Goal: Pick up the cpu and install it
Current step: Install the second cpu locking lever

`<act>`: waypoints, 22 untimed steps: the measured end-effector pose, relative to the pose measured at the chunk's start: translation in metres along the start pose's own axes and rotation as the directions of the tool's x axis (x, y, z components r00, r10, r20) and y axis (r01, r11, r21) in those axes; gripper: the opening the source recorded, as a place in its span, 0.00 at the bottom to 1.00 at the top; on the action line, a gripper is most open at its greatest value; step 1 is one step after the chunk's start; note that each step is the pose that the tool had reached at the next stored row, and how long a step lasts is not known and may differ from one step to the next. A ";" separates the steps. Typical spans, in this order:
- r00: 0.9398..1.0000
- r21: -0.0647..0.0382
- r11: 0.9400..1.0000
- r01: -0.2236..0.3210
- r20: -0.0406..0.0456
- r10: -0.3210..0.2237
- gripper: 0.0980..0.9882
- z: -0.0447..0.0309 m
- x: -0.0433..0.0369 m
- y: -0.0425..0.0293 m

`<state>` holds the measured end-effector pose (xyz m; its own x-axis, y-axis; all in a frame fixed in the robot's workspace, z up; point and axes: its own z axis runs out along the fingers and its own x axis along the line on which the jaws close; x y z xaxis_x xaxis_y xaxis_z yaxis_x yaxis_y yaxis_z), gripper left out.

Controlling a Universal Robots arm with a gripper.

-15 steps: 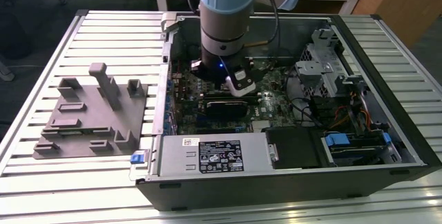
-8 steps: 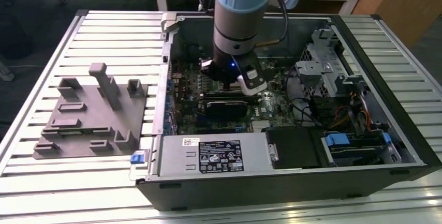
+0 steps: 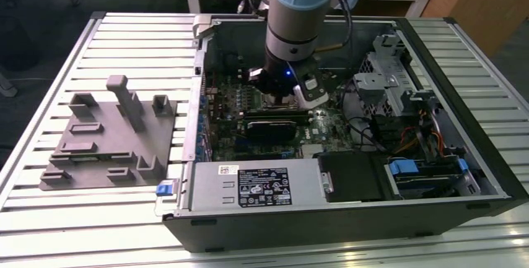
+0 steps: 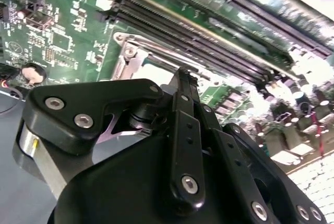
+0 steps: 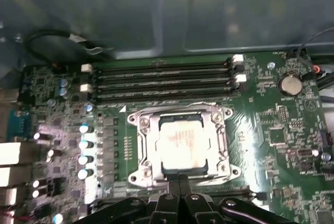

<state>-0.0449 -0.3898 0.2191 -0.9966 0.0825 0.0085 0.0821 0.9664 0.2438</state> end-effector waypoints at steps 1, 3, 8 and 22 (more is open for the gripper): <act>1.000 0.003 1.000 0.000 0.000 0.000 0.01 0.0006 -0.0011 0.0023; 1.000 0.010 1.000 0.000 0.001 0.000 0.01 0.0019 -0.0030 0.0065; 1.000 0.034 0.999 0.000 0.003 0.000 0.01 0.0045 -0.0064 0.0157; 1.000 0.091 0.996 0.001 0.007 -0.001 0.01 0.0127 -0.0051 0.0418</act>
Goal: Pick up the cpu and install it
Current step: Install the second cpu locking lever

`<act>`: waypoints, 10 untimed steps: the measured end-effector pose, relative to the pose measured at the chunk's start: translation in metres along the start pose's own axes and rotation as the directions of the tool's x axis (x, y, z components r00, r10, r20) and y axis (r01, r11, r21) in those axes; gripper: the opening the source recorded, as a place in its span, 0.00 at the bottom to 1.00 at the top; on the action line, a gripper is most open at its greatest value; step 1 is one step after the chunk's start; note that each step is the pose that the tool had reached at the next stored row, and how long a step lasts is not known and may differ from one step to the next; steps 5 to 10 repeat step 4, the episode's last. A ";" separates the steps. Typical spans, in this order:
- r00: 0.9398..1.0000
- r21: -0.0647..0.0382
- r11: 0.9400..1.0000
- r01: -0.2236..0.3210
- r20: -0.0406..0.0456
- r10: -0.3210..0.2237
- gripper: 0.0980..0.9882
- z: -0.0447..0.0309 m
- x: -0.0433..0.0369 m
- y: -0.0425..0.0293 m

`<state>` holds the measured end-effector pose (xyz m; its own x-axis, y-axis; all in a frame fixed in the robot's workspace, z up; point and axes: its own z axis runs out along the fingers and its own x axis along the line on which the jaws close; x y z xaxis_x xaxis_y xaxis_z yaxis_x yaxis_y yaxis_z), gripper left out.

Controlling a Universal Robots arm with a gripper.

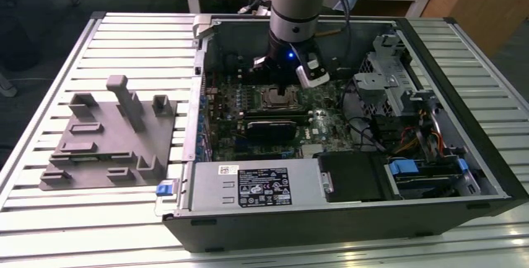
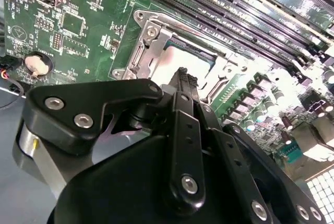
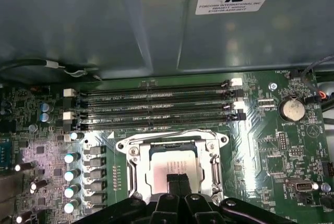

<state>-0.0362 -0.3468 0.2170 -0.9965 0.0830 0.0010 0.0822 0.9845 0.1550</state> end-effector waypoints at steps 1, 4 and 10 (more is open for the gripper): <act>1.000 0.000 1.000 0.000 0.000 0.000 0.01 0.0000 0.0000 0.0000; 1.000 0.000 1.000 0.000 0.000 0.000 0.01 0.0000 0.0000 0.0001; 1.000 0.000 1.000 0.000 0.000 0.000 0.01 0.0000 0.0000 0.0001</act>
